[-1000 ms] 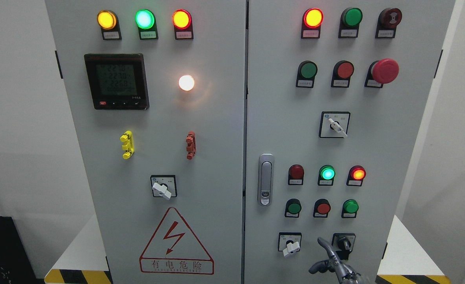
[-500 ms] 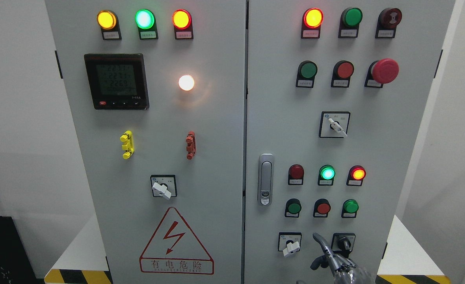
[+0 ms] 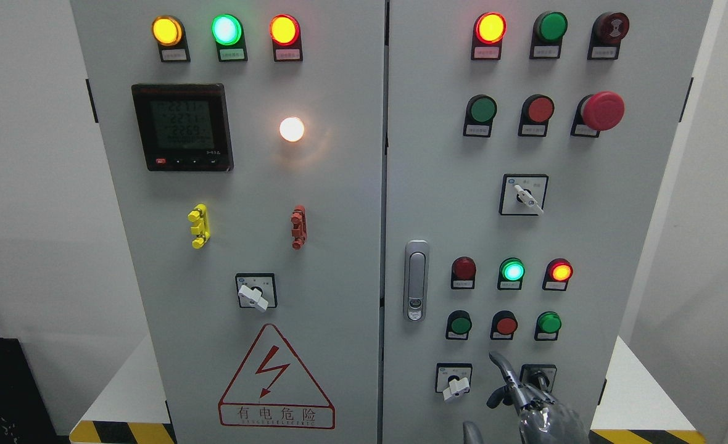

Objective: Press green start button
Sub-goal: 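Raise the right hand toward the lower green push button, then press the green push button with the right hand's fingertip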

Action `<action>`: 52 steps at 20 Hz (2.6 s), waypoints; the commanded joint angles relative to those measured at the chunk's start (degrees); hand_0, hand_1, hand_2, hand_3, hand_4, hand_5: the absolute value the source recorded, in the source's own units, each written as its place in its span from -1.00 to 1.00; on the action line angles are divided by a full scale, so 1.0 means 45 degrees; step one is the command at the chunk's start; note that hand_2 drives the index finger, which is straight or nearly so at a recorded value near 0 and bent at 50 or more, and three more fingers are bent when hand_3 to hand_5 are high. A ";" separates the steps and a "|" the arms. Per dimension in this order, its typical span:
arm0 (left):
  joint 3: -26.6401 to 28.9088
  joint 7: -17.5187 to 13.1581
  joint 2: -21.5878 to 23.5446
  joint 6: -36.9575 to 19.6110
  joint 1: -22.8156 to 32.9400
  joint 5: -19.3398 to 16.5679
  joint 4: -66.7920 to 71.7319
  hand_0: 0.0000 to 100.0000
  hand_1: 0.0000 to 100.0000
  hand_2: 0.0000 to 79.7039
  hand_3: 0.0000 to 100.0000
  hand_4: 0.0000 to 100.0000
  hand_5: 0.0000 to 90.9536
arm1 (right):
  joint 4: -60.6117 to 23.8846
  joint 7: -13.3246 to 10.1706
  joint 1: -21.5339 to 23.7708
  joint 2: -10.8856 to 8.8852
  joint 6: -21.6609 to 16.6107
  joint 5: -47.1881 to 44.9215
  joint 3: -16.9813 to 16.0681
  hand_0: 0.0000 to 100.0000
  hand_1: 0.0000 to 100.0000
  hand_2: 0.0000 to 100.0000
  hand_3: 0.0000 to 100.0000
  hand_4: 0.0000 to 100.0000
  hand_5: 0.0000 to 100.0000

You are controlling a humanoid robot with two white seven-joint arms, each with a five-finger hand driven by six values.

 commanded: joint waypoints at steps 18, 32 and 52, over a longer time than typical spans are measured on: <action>0.0000 0.0001 0.0000 -0.0002 -0.0002 0.0000 0.0000 -0.76 0.11 -1.00 -1.00 -1.00 -1.00 | 0.1745 0.0046 -0.1450 0.0048 0.0453 0.0356 0.0450 0.03 -0.31 -1.00 0.15 0.20 0.03; 0.0000 0.0001 0.0000 -0.0002 -0.0002 0.0000 0.0000 -0.76 0.11 -1.00 -1.00 -1.00 -1.00 | 0.2293 0.0046 -0.1920 0.0048 0.0667 0.0356 0.0451 0.03 -0.31 -1.00 0.16 0.20 0.03; 0.0000 0.0001 0.0000 -0.0002 -0.0002 0.0000 0.0000 -0.76 0.11 -1.00 -1.00 -1.00 -1.00 | 0.2273 0.0046 -0.1939 0.0067 0.0668 0.0239 0.0490 0.04 -0.30 -1.00 0.17 0.21 0.03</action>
